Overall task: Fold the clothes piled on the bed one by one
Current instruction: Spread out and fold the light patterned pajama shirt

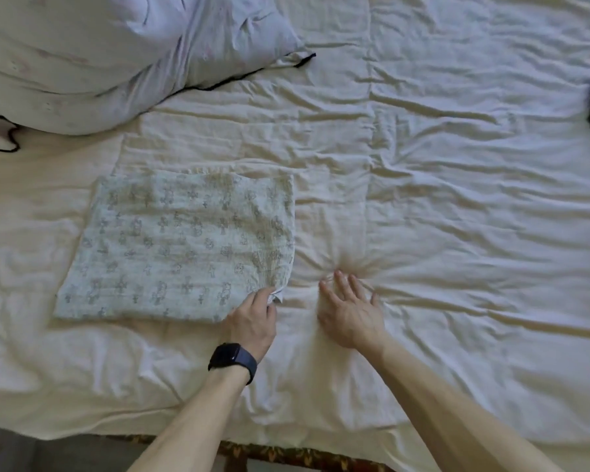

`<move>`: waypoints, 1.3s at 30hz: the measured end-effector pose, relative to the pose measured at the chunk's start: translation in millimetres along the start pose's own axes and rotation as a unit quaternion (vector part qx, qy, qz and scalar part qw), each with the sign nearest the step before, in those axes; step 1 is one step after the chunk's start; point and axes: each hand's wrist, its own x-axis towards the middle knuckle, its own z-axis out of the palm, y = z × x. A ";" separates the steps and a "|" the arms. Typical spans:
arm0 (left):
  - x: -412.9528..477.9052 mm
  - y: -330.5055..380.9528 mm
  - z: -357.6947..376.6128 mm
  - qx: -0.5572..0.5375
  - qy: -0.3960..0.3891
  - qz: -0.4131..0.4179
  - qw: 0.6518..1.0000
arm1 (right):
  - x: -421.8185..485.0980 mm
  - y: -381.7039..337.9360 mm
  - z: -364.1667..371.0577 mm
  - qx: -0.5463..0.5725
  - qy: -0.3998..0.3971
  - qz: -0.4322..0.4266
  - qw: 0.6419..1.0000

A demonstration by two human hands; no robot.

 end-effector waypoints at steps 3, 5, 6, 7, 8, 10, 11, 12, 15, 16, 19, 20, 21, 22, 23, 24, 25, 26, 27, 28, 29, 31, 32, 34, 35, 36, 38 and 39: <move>-1.0 2.3 -18.0 -0.058 0.042 -0.075 0.995 | 12.4 -24.5 -33.8 0.190 0.101 0.047 0.976; 0.1 3.8 -32.4 -0.094 0.074 -0.104 0.987 | 31.7 -42.7 -62.3 0.410 0.084 0.089 0.904; 1.0 3.3 -39.2 -0.115 0.085 -0.124 0.982 | 44.2 -50.3 -75.0 0.505 0.049 0.103 0.856; 2.6 2.1 -45.7 -0.139 0.091 -0.149 0.975 | 56.3 -56.3 -86.8 0.581 0.010 0.112 0.806; 4.8 1.2 -52.5 -0.167 0.093 -0.174 0.966 | 66.8 -61.3 -97.0 0.646 -0.026 0.111 0.755; 10.9 -1.1 -65.0 -0.239 0.091 -0.214 0.943 | 85.2 -68.2 -115.2 0.712 -0.078 0.096 0.691; 14.4 -3.1 -70.1 -0.279 0.086 -0.235 0.927 | 94.6 -70.2 -121.7 0.716 -0.092 0.089 0.686; 18.1 -5.9 -74.0 -0.321 0.080 -0.259 0.907 | 104.1 -71.6 -127.1 0.712 -0.100 0.085 0.690; 26.3 -17.9 -82.8 -0.411 0.055 -0.317 0.853 | 125.7 -79.3 -136.9 0.690 -0.110 0.086 0.710; 28.6 -21.7 -84.7 -0.428 0.047 -0.330 0.840 | 130.4 -82.3 -138.7 0.683 -0.112 0.087 0.717; 30.6 -30.6 -88.1 -0.456 0.037 -0.350 0.817 | 137.0 -88.4 -138.3 0.674 -0.126 0.091 0.722; 30.3 -31.9 -89.1 -0.460 0.035 -0.348 0.816 | 139.0 -90.3 -137.3 0.674 -0.128 0.091 0.722; 30.0 -32.3 -90.6 -0.457 0.031 -0.342 0.820 | 140.6 -92.7 -136.4 0.676 -0.124 0.091 0.721; 29.4 -32.0 -92.2 -0.448 0.026 -0.334 0.829 | 141.7 -95.6 -135.1 0.680 -0.117 0.094 0.718; 28.6 -30.9 -94.0 -0.437 0.021 -0.323 0.839 | 142.8 -99.0 -133.4 0.684 -0.106 0.098 0.715; 27.1 -29.1 -96.0 -0.427 0.015 -0.309 0.850 | 144.2 -102.4 -131.4 0.683 -0.093 0.102 0.717; 25.4 -27.6 -97.2 -0.416 0.007 -0.290 0.862 | 146.0 -105.1 -129.5 0.674 -0.079 0.106 0.727; 23.6 -26.2 -97.5 -0.400 -0.005 -0.270 0.876 | 147.7 -107.0 -127.8 0.660 -0.062 0.111 0.741; 21.3 -25.0 -97.4 -0.378 -0.018 -0.249 0.892 | 149.4 -108.6 -126.2 0.646 -0.045 0.118 0.753; 19.1 -24.0 -97.5 -0.355 -0.032 -0.229 0.906 | 150.6 -109.3 -125.0 0.635 -0.025 0.126 0.762; 17.2 -23.3 -97.5 -0.332 -0.042 -0.212 0.918 | 151.2 -109.7 -124.7 0.626 -0.004 0.134 0.768; 16.0 -24.1 -99.3 -0.289 -0.050 -0.191 0.937 | 150.1 -111.0 -127.5 0.598 0.038 0.144 0.787; 15.8 -25.0 -101.4 -0.273 -0.051 -0.182 0.943 | 148.6 -111.5 -130.8 0.582 0.056 0.143 0.798; 17.0 -25.1 -107.2 -0.262 -0.053 -0.172 0.948 | 144.6 -113.5 -142.6 0.552 0.092 0.137 0.817; 17.7 -26.4 -110.9 -0.267 -0.052 -0.174 0.946 | 142.6 -116.3 -150.0 0.536 0.113 0.135 0.826; 18.1 -28.4 -115.0 -0.280 -0.049 -0.183 0.941 | 140.7 -120.2 -158.3 0.523 0.135 0.133 0.831; 17.9 -37.1 -124.1 -0.320 -0.040 -0.218 0.921 | 136.1 -134.1 -175.0 0.514 0.162 0.129 0.833; 17.8 -43.1 -129.8 -0.350 -0.033 -0.237 0.906 | 134.8 -144.0 -182.3 0.504 0.171 0.124 0.838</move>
